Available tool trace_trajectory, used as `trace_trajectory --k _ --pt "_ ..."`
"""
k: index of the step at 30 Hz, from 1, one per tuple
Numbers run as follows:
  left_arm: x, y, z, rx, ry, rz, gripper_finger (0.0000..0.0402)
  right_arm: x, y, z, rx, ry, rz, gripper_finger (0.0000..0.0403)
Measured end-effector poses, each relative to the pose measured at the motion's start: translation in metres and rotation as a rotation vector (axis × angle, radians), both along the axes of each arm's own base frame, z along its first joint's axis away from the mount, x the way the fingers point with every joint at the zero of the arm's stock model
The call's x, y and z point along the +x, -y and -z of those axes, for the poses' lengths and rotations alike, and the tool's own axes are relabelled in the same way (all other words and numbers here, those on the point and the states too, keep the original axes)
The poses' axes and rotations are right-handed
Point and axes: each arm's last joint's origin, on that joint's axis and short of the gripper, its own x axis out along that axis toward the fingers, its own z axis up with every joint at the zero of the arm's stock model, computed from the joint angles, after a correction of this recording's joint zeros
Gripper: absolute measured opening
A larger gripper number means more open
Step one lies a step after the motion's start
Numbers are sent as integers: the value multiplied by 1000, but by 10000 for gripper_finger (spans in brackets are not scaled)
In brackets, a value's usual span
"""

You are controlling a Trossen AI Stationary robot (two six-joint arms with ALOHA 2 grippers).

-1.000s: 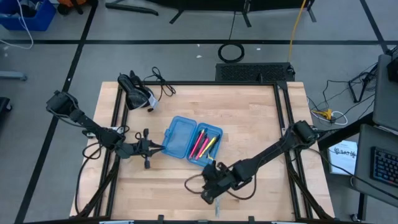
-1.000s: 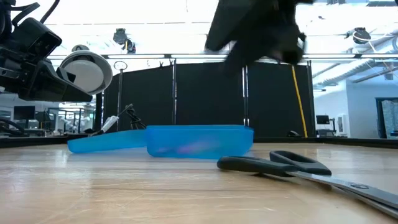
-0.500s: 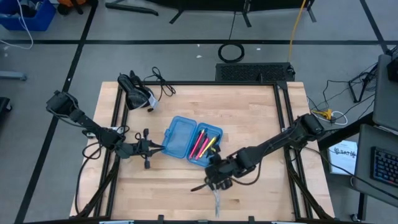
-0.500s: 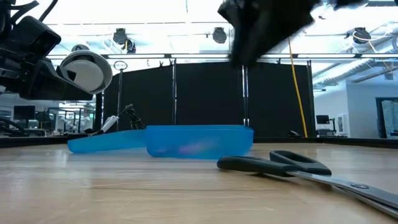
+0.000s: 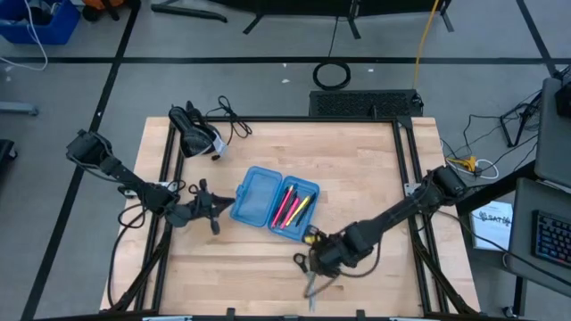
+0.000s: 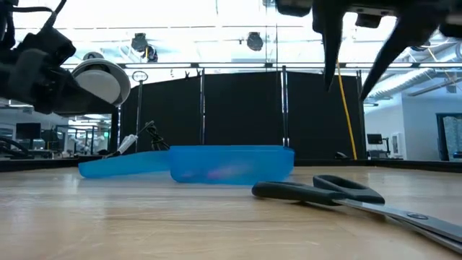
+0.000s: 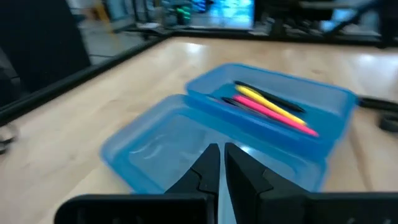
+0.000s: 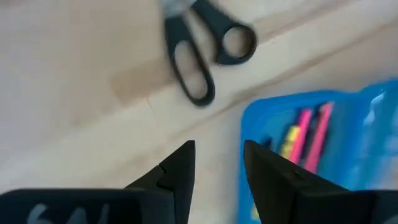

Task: Pick & place school supplies into a supply box
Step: Put the scissors into the supply box

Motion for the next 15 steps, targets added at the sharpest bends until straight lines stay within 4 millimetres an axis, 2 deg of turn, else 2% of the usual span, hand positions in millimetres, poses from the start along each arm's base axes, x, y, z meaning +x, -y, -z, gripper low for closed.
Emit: trace_trajectory --k 4,10,15 --pt "0 -3 -2 -33 48 -103 31 -4 -7 2 -162 32 -192 130" --pt "1 -7 -2 -99 88 -177 31 6 -4 5 -171 84 -359 130" --pt "3 -12 -2 -125 102 -215 31 6 6 27 -157 46 -544 130"
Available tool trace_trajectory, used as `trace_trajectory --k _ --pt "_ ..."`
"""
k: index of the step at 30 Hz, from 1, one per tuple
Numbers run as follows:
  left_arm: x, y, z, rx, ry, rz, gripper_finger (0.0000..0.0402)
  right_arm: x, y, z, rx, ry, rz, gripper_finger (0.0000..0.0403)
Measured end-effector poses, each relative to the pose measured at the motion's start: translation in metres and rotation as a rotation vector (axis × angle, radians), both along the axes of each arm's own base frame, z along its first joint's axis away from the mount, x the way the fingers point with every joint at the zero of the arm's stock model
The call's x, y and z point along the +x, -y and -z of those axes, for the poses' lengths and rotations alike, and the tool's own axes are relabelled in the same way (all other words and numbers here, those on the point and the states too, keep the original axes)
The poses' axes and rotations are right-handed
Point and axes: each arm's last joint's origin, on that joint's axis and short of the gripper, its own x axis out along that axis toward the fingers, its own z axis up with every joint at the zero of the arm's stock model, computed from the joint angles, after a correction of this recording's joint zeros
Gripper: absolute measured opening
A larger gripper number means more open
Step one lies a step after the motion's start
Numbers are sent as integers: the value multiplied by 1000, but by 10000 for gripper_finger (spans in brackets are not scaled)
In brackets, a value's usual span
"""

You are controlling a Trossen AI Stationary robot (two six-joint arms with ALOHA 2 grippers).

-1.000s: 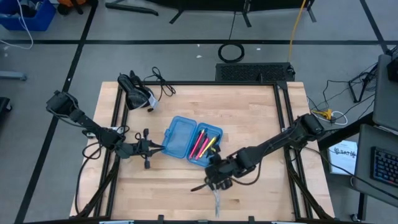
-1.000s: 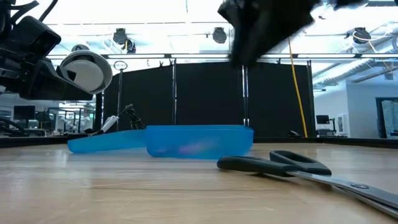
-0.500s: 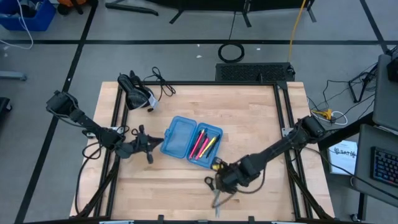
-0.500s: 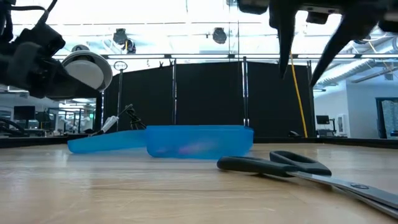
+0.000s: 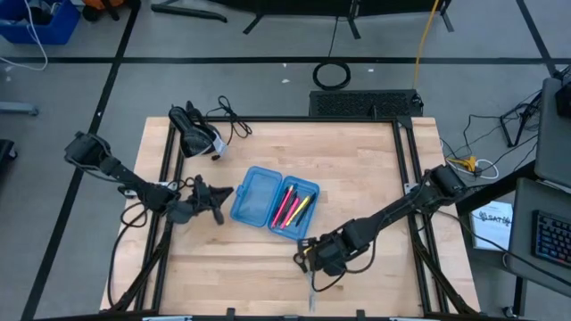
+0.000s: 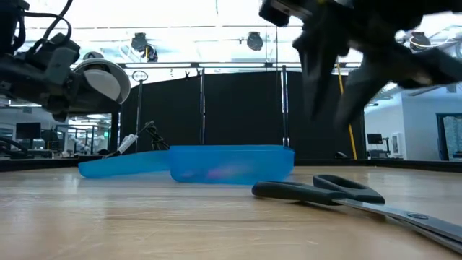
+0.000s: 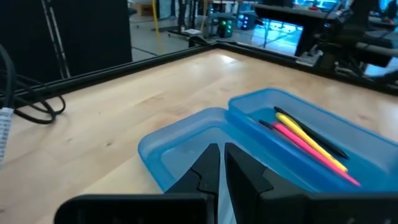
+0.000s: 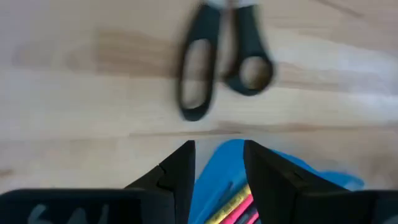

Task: Pick & place school supplies into a supply box
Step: Put the scissors into the supply box

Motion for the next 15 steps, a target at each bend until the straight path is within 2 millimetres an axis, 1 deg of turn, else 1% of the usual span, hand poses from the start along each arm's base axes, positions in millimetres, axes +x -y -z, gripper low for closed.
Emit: trace_trajectory --k 3,6,8,11,13,15 --pt "1 -2 0 -7 4 -19 31 -4 2 12 -39 -5 -96 130" --pt "2 -5 0 -24 13 -41 31 -6 2 23 -30 23 -121 130" --pt "2 -6 0 -30 17 -52 31 -4 2 26 -16 60 -76 130" --pt "3 -8 1 -46 22 -64 31 0 0 23 24 140 77 130" --pt "3 -9 1 -48 22 -65 31 3 -3 19 109 185 169 130" --pt "3 -9 1 -45 15 -70 31 3 -7 16 207 191 206 130"
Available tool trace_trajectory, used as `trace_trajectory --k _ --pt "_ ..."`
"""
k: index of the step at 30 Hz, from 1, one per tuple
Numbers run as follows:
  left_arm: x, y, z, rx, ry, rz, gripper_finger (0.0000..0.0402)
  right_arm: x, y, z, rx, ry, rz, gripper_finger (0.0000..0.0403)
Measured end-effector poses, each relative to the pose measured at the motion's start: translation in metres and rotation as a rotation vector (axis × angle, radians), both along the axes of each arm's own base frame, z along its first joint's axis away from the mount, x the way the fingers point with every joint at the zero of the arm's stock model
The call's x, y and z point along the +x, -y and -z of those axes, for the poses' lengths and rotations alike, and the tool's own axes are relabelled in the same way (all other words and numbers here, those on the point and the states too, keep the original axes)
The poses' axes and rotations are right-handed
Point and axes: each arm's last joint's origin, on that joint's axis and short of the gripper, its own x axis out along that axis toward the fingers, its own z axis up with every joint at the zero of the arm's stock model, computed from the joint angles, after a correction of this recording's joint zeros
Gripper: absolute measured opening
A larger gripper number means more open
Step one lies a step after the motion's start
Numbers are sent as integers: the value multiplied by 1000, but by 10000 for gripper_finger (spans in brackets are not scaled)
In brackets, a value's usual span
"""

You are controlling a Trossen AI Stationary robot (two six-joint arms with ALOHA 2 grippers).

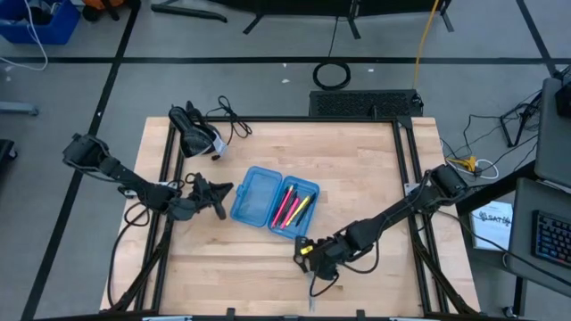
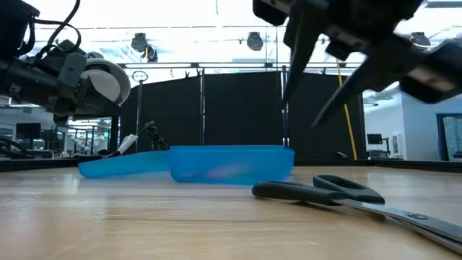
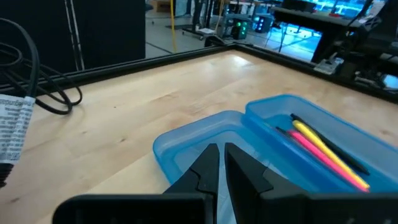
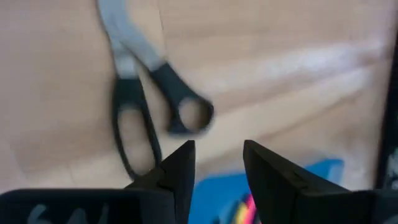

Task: Pick & place school supplies into a supply box
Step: Put the scissors into the supply box

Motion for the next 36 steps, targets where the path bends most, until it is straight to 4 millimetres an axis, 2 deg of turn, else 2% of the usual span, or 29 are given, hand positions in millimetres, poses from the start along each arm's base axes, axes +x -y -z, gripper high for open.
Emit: trace_trajectory --k 3,7,11,16,18,22,27,32,36 --pt "0 -1 1 4 -8 -9 31 -3 -6 1 73 -30 16 130" --pt "0 -3 2 -4 -15 -20 31 0 -11 -1 259 -37 138 115" --pt "0 -3 3 -4 -20 -25 31 6 -15 -7 427 12 257 79" --pt "0 -3 3 -6 -19 -25 31 12 -16 -10 550 19 267 16" --pt "0 -3 3 -11 -18 -23 31 13 -15 -9 622 -7 253 5" --pt "0 -3 3 -23 -14 -16 31 5 -11 11 708 -1 288 2" --pt "0 -3 3 -26 -14 -14 31 1 -6 41 788 95 383 1" --pt "0 -3 3 -31 -8 -13 31 11 -11 65 828 45 481 0" --pt "0 -3 3 -35 -14 1 31 14 -15 73 810 -15 535 0"
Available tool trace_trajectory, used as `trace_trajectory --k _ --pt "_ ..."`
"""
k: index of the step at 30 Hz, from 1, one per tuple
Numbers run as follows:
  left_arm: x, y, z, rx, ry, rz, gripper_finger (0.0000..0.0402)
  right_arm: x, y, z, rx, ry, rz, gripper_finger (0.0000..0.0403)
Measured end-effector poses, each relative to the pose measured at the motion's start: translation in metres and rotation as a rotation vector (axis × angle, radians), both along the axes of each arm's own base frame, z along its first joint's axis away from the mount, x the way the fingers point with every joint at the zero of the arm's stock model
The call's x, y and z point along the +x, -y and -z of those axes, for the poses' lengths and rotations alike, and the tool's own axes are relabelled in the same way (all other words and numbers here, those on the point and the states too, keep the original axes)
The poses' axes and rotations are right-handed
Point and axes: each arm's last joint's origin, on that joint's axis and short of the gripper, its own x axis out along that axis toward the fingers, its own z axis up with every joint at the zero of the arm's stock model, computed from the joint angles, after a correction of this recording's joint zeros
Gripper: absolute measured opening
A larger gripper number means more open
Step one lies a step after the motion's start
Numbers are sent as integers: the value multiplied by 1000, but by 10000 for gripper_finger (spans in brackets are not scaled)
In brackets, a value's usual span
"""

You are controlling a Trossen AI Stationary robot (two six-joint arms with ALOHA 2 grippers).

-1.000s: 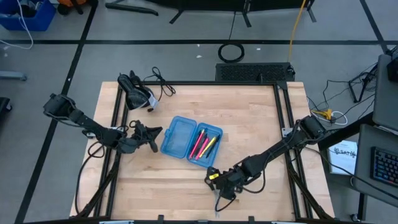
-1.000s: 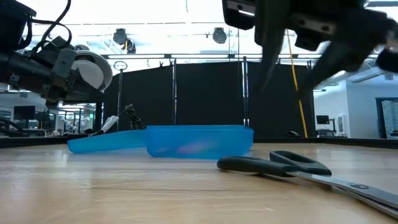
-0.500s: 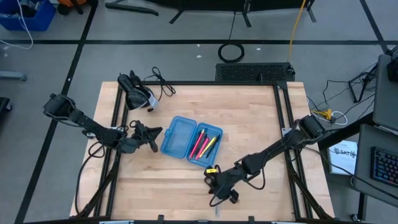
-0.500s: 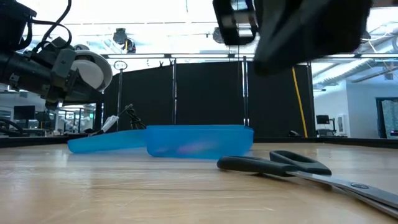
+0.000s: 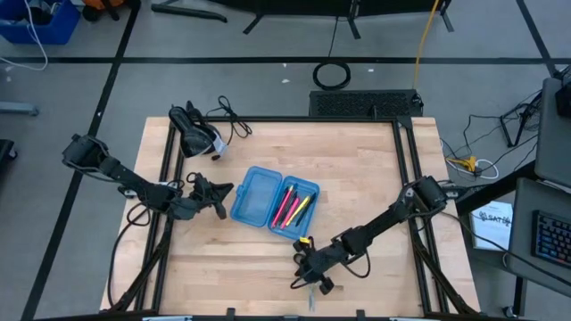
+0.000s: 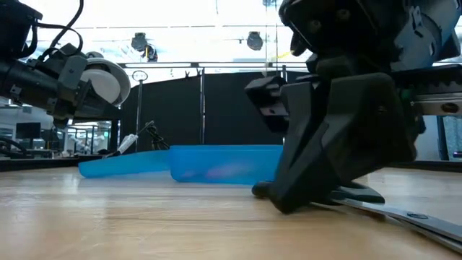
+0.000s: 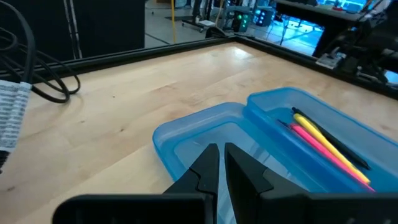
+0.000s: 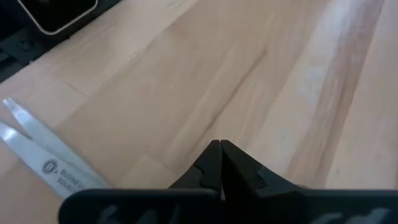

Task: Pick & place school supplies into a supply box
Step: Put the scissors into the supply box

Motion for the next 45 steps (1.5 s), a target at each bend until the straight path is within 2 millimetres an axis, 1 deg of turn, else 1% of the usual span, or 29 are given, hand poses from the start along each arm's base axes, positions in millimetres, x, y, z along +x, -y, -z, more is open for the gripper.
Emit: trace_trajectory --k 10,17,26,38,45 --pt "0 0 1 2 -14 11 31 -10 2 8 -18 -175 62 0" --pt "-1 0 2 9 -25 10 31 -27 -4 16 -74 -299 83 0" --pt "-1 0 2 32 -40 16 31 -48 -12 23 -96 -457 195 0" --pt "-1 0 2 54 -54 22 31 -66 -22 23 -72 -569 300 0" --pt "-1 0 2 73 -65 28 31 -75 -23 15 -59 -623 354 0"
